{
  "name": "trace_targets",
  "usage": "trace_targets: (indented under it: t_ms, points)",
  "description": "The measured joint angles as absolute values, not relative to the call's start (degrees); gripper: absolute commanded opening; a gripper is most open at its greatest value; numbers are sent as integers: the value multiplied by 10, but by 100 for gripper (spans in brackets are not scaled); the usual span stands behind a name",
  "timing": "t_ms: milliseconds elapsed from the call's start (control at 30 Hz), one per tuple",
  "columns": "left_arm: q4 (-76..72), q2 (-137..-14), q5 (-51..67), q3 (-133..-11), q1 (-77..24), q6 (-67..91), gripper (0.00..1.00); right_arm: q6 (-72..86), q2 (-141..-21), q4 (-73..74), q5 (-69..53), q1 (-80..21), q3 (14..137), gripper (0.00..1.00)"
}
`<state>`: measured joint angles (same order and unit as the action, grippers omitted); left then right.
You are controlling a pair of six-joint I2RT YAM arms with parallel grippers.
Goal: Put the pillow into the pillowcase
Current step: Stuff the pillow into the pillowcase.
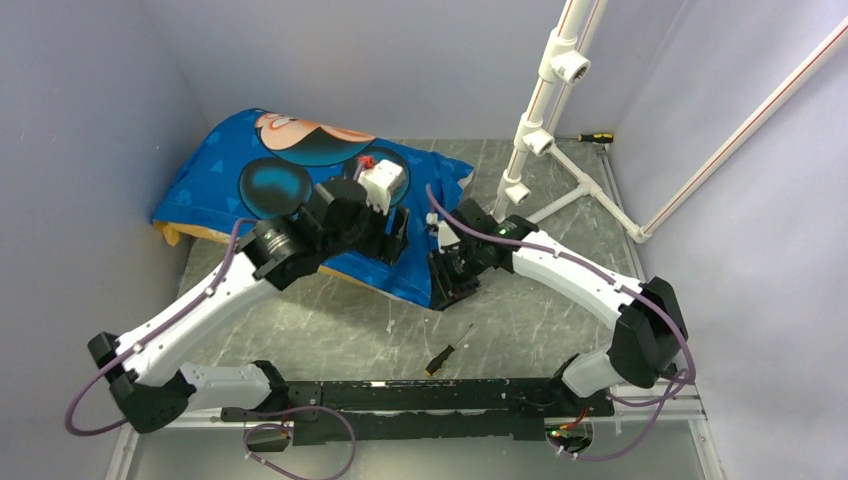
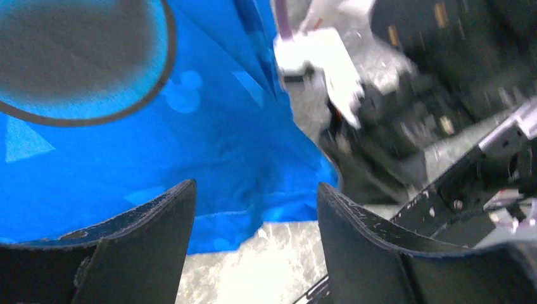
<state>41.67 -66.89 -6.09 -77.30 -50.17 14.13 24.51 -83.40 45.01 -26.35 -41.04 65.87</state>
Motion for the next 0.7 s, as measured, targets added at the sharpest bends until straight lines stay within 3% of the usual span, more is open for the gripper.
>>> trace_targets:
  t_ms: [67,133,200,533,700]
  points:
    - [418,-698,-70,-799,-487,152,74,230,-834,483,-249,-434,664,51]
    - [419,-728,-75,-807,-473,165,74,220,-829,505,-235,-453,668,75]
    - [428,-748,-74,-806,-457,176,75,218,-818,518,-206,-456,680,84]
    - [444,-744,-67,-775,-302,224,84,222,-896,482,-43,-414,966,90]
    - [439,-743,-52,-776,-249,222,85,233,-962,448,9,-363,999,88]
